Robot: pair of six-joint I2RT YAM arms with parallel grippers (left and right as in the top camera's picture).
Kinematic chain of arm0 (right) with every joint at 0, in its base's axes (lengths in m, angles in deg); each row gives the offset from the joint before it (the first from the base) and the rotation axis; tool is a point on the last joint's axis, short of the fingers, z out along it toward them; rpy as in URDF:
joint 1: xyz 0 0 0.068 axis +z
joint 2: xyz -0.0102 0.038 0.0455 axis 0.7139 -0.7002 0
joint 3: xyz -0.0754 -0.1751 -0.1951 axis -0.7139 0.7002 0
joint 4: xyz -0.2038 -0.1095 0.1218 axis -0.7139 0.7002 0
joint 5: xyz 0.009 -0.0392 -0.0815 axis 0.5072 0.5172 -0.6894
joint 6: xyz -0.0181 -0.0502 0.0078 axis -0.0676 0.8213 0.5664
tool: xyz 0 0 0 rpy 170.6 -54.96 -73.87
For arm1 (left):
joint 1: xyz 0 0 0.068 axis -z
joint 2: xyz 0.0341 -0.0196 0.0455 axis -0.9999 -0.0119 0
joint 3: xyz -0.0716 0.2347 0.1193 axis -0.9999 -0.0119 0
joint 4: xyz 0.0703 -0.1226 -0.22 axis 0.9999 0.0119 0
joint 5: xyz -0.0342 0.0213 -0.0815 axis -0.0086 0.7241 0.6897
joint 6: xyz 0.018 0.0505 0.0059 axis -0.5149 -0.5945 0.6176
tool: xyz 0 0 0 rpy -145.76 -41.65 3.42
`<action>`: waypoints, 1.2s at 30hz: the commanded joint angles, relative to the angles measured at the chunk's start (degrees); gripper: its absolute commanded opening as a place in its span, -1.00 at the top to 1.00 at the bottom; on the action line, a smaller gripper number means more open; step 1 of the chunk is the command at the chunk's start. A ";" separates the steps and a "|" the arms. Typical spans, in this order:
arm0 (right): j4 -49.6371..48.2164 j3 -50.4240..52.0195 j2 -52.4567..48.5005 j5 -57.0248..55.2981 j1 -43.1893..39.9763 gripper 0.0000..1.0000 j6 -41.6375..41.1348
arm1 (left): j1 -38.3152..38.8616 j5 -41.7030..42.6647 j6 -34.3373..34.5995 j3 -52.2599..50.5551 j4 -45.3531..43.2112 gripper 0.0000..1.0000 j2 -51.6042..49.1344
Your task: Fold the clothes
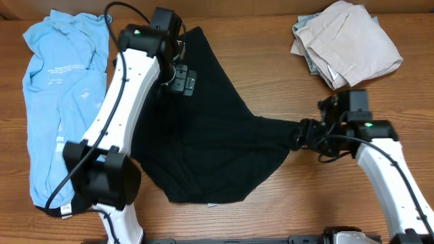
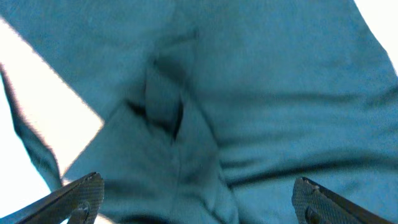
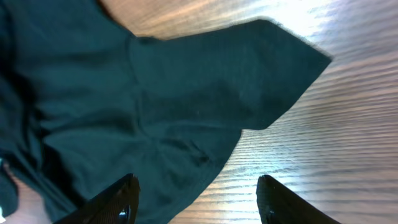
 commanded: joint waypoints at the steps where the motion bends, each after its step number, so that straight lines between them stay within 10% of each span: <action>1: -3.02 2.67 -2.21 -2.73 2.51 -0.28 -4.11 | 0.22 0.81 -3.89 -0.22 -3.10 -0.98 -3.63; 19: -7.85 2.82 -13.99 -3.56 13.31 -0.14 -9.09 | 0.79 11.26 -12.44 -0.20 -34.27 -0.93 -11.06; 36: -9.29 2.86 -16.04 -11.67 18.18 0.07 -15.52 | 0.37 3.74 -4.92 -0.20 -32.70 -0.99 -23.37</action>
